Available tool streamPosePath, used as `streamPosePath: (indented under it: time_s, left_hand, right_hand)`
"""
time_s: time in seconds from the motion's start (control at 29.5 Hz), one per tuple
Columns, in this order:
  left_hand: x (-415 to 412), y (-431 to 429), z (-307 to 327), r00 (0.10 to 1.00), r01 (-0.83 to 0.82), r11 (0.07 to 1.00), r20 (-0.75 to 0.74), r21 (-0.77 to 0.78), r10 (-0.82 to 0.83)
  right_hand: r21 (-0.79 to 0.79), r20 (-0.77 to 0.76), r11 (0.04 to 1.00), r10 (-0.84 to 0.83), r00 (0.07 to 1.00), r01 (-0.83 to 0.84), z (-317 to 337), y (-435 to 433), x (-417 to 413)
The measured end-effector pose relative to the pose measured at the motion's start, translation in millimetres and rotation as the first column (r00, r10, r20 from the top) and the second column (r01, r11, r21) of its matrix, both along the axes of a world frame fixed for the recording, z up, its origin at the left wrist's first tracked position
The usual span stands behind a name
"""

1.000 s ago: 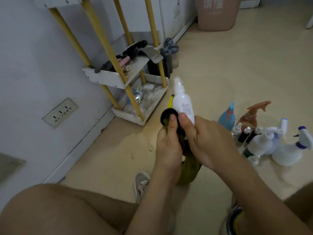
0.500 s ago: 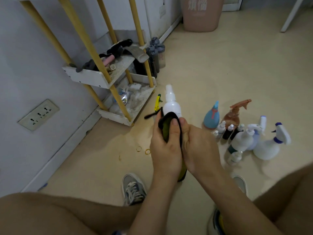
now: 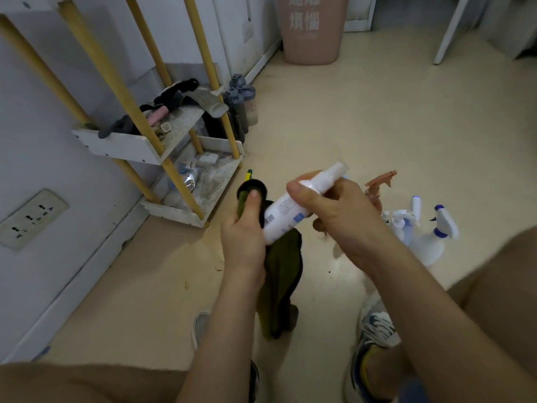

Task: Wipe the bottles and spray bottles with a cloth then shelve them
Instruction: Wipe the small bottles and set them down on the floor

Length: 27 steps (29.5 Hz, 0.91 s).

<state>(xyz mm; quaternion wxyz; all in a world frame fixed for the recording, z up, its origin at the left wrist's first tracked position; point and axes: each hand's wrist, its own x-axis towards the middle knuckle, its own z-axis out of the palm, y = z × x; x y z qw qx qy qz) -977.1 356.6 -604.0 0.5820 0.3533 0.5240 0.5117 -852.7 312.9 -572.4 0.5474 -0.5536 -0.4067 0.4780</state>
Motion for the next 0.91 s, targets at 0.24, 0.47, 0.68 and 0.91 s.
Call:
streamPosePath:
  time_s: [0.24, 0.47, 0.68, 0.91]
  left_hand:
    - [22.1, 9.4, -3.6, 0.932, 0.122, 0.974, 0.359, -0.193, -0.046]
    - [35.5, -21.0, -22.8, 0.989, 0.092, 0.989, 0.126, -0.114, -0.078]
    - [72.7, -35.9, -51.8, 0.972, 0.225, 0.937, 0.003, -0.265, -0.233]
    - [112.5, -26.3, -108.5, 0.83, 0.295, 0.763, -0.242, -0.576, -0.503]
  right_hand:
    - [0.572, 0.636, 0.82, -0.443, 0.632, 0.0, -30.9, -15.2, -19.9]
    - [-0.074, -0.148, 0.786, -0.617, 0.773, 0.613, -34.4, -8.3, -2.2]
    - [-0.313, -0.251, 0.727, -0.684, 0.685, 0.611, -84.3, -27.4, 15.6]
    - [-0.347, -0.029, 0.832, -0.471, 0.881, 0.433, -123.8, -41.1, 71.2]
